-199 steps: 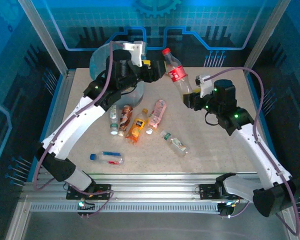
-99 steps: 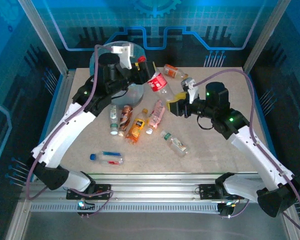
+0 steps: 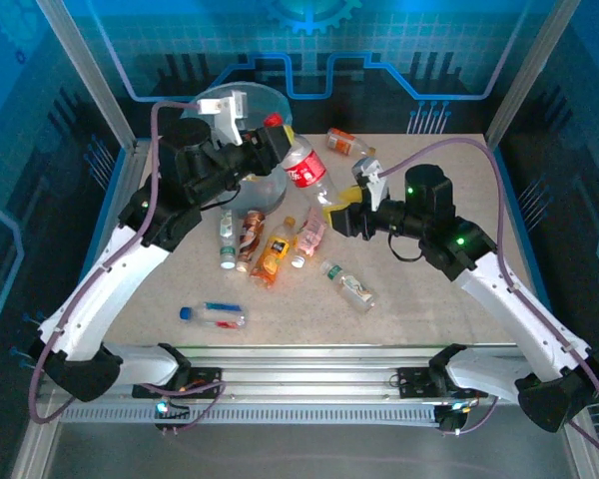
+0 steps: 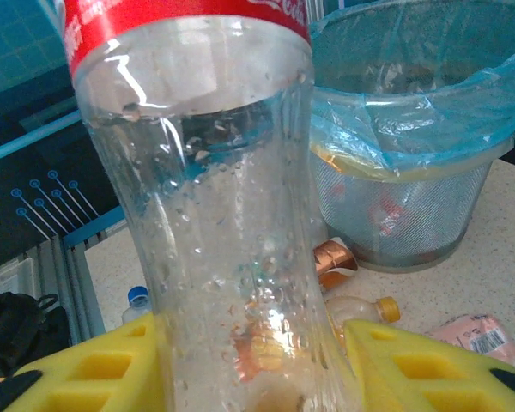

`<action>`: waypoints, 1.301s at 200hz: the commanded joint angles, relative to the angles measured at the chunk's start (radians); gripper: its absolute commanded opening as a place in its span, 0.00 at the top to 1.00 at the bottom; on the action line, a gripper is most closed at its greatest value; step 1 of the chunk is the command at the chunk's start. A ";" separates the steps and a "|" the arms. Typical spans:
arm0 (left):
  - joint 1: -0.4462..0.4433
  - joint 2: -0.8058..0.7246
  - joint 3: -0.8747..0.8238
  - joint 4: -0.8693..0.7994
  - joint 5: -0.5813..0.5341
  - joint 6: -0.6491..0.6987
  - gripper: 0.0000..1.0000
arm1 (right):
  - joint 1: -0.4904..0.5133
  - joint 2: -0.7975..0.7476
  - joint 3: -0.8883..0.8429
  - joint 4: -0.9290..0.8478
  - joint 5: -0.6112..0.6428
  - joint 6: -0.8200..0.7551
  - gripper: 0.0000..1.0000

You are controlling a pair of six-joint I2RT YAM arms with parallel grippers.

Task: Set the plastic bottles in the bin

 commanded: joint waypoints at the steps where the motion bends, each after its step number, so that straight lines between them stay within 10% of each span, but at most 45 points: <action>1: 0.007 -0.026 -0.020 -0.012 -0.042 0.065 0.97 | 0.026 -0.001 0.065 0.036 0.024 0.000 0.34; 51: 0.099 -0.029 0.063 -0.011 -0.138 0.099 1.00 | 0.033 0.047 0.187 0.025 0.165 0.002 0.12; 143: 0.378 0.235 0.445 -0.080 -0.286 0.437 1.00 | 0.006 0.262 0.488 -0.127 0.237 -0.109 0.10; 260: 0.440 0.573 0.498 -0.059 -0.313 0.678 1.00 | -0.005 0.357 0.522 -0.218 0.187 -0.125 0.10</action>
